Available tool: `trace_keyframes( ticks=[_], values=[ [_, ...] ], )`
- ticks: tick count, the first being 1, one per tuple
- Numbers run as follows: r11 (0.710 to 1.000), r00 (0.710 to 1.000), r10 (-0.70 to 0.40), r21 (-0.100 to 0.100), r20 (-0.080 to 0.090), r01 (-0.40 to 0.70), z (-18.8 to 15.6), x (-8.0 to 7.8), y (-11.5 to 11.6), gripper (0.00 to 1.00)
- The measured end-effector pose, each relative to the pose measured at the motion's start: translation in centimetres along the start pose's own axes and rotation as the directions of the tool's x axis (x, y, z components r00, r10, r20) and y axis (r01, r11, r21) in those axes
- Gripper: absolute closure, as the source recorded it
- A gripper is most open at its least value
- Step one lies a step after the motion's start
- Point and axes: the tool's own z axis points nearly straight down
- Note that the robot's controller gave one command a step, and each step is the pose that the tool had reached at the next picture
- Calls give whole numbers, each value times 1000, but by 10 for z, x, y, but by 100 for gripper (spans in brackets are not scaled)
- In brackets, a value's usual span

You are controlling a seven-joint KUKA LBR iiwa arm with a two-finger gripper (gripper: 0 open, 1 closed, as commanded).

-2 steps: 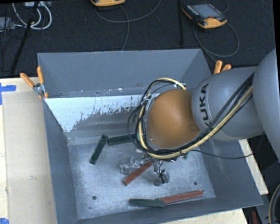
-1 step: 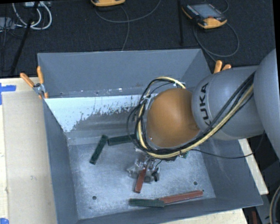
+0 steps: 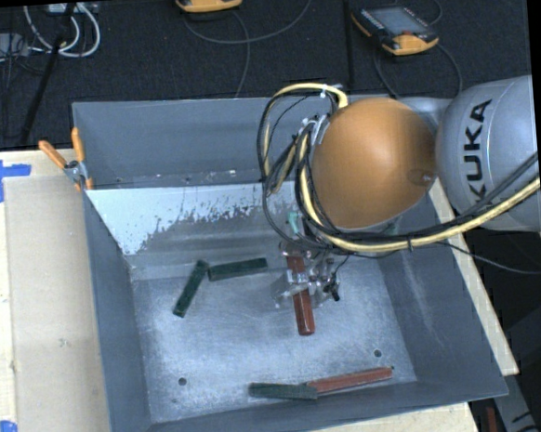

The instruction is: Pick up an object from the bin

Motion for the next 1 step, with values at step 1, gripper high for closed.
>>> trace_keyframes(
  ticks=[1],
  values=[
    [1000, 1000, -1, -1, 0, 1, -34, -2, 2, 100]
  ],
)
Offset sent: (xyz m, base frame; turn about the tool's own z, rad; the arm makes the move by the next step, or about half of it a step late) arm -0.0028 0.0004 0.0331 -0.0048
